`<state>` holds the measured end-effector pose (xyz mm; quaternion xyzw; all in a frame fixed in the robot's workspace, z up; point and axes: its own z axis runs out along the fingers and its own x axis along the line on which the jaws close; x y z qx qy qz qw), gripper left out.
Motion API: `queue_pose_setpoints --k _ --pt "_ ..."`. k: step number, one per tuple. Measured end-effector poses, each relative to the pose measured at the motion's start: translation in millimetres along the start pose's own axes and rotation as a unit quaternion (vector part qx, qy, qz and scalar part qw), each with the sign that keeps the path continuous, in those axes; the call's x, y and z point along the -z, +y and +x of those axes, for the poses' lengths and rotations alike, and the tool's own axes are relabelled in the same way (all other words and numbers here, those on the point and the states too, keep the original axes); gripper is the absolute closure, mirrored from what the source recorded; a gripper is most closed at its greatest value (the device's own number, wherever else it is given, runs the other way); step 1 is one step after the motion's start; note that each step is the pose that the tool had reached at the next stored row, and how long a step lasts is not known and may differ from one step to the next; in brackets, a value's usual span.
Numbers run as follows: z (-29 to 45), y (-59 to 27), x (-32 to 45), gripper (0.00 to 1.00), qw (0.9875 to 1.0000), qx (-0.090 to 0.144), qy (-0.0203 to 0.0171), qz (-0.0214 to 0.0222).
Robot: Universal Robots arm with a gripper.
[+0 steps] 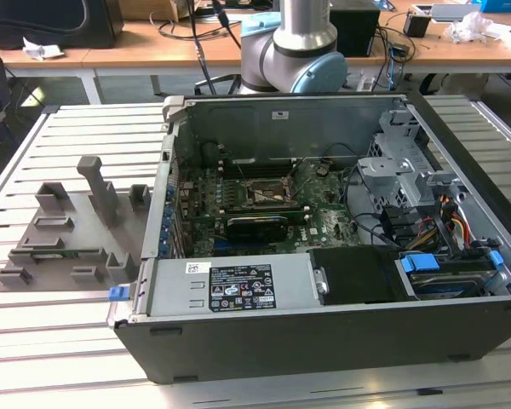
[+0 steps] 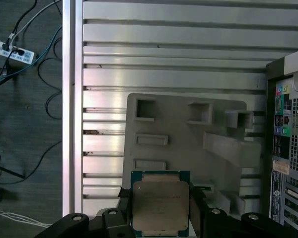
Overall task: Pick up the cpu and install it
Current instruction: 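Pick up the cpu and move it towards the insertion slot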
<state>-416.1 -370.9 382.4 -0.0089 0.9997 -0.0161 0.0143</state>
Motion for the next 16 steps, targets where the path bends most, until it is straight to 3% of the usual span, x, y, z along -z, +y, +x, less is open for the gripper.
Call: queue_pose_setpoints --k 16 --pt "-0.7 -0.9 25.2 0.45 1.0 0.0 -0.0001 -0.0011"
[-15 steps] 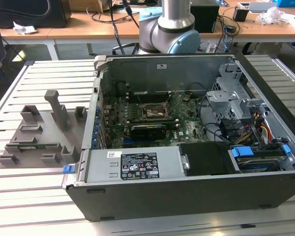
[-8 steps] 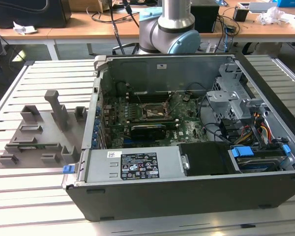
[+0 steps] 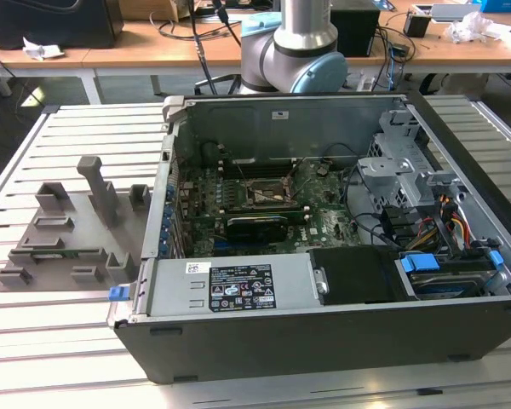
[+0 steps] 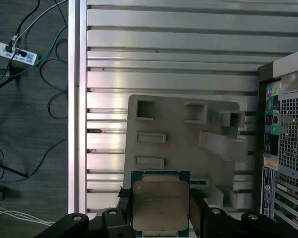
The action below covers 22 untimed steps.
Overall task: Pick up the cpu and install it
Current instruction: 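Pick up the cpu and move it towards the insertion slot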
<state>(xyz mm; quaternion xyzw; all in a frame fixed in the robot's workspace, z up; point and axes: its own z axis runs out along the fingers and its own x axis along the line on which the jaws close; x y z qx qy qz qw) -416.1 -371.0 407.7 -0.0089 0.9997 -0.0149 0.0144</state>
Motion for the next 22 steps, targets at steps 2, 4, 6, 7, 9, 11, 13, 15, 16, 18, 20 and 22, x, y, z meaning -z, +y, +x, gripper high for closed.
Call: queue_pose_setpoints --k 2,4,6,7,9,11,13,15,16,18,20,22 --pt "0.0 0.0 0.6 0.45 0.9998 -0.001 -0.0003 -0.02" --pt "-0.1 0.0 0.7 0.45 0.9997 -0.001 -0.0003 -0.0237" --pt "-0.1 0.0 0.7 0.45 0.9997 -0.001 -0.0004 -0.0238" --pt "0.0 0.0 0.7 0.45 0.9997 -0.001 -0.0003 -0.0238" --pt "-2.2 -0.1 0.7 0.45 0.9997 -0.001 -0.0003 -0.0237" --pt "-10.3 -0.1 0.4 0.45 0.9997 -0.001 -0.0001 -0.0234" --pt "-18.5 -0.2 0.2 0.45 0.9997 -0.001 0.0 -0.0232" --pt "-25.6 -0.4 -0.1 0.45 0.9997 -0.001 0.0 -0.0229" --pt "-29.0 -0.4 -0.1 0.45 0.9997 -0.001 0.0001 -0.0228" --pt "-36.2 -0.6 -0.4 0.45 0.9997 -0.001 0.0001 -0.0227" --pt "-43.0 -0.7 -0.6 0.45 0.9997 -0.001 0.0002 -0.0226" --pt "-50.6 -0.7 -0.9 0.45 0.9997 -0.001 0.0004 -0.0226"
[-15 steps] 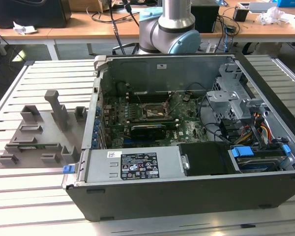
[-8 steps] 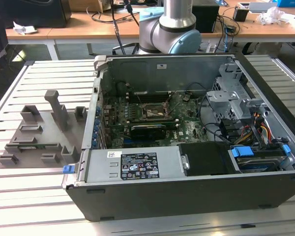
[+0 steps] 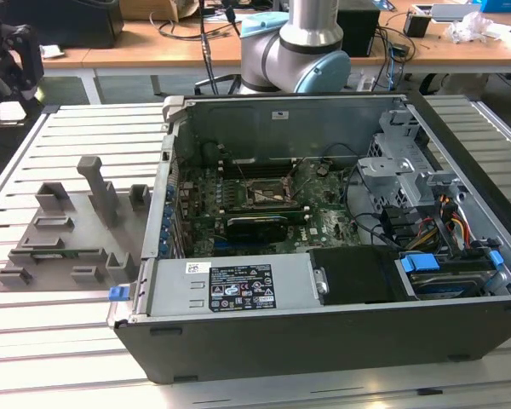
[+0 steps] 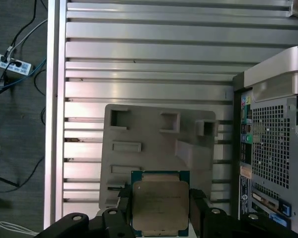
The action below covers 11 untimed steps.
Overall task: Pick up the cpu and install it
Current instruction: 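Pick up the cpu and move it towards the insertion slot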
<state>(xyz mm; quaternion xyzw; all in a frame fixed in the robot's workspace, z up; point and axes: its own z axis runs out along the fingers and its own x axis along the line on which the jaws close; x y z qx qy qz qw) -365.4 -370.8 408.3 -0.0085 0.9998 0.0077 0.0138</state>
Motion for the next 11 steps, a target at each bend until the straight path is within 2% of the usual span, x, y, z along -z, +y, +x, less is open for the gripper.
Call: queue_pose_setpoints --k 1,9,10,11 --pt "-6.0 -0.1 -0.1 0.45 1.0 0.0 0.0003 0.0001" --pt "-34.6 -0.3 -0.9 0.45 1.0 0.0 0.0021 0.0" --pt "-43.4 -0.5 -1.1 0.45 1.0 0.0 0.0027 0.0" --pt "-48.8 -0.6 -1.2 0.45 1.0 0.0 0.0029 0.0"
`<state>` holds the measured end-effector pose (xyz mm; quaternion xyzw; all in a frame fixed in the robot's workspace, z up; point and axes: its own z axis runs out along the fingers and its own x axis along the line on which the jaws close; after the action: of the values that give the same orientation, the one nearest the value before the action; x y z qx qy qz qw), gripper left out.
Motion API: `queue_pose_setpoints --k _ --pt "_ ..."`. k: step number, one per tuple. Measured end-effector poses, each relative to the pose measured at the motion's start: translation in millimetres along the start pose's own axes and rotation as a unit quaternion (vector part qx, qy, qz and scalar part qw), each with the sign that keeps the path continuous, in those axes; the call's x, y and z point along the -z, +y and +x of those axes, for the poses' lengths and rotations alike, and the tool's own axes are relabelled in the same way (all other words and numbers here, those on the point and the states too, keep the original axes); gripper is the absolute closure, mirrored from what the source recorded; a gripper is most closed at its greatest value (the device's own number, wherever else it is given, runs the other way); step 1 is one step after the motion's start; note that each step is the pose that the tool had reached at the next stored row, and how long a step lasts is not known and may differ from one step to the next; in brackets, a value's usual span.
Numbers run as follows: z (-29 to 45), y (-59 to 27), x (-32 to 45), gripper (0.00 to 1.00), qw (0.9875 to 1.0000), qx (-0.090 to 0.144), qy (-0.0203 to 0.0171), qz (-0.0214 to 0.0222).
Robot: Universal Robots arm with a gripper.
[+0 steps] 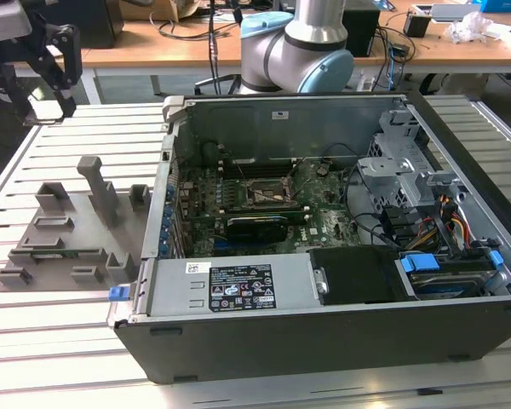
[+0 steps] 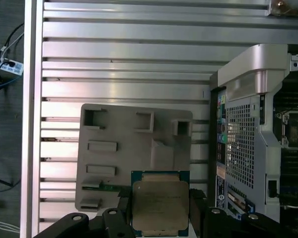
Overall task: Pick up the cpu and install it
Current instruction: 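Pick up the cpu and move it towards the insertion slot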
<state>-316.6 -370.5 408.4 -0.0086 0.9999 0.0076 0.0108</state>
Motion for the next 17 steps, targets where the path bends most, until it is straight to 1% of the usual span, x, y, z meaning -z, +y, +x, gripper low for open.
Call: queue_pose_setpoints --k 4,5,6,11,13,14,15,17 --pt "-11.9 -0.1 -0.3 0.45 1.0 0.0 0.0007 -0.0001" --pt "-17.7 -0.2 -0.4 0.45 1.0 0.0 0.001 0.0" --pt "-21.9 -0.3 -0.5 0.45 1.0 0.0 0.0013 0.0" --pt "-33.9 -0.4 -0.8 0.45 1.0 0.0 0.0021 -0.0001" --pt "-41.2 -0.6 -0.9 0.45 1.0 0.0 0.0028 -0.0001" --pt "-46.5 -0.7 -1.1 0.45 1.0 0.0 0.0032 -0.0001" --pt "-49.8 -0.7 -1.1 0.45 1.0 0.0 0.0034 -0.0001" --pt "-54.2 -0.8 -1.2 0.45 1.0 0.0 0.0037 -0.0001"
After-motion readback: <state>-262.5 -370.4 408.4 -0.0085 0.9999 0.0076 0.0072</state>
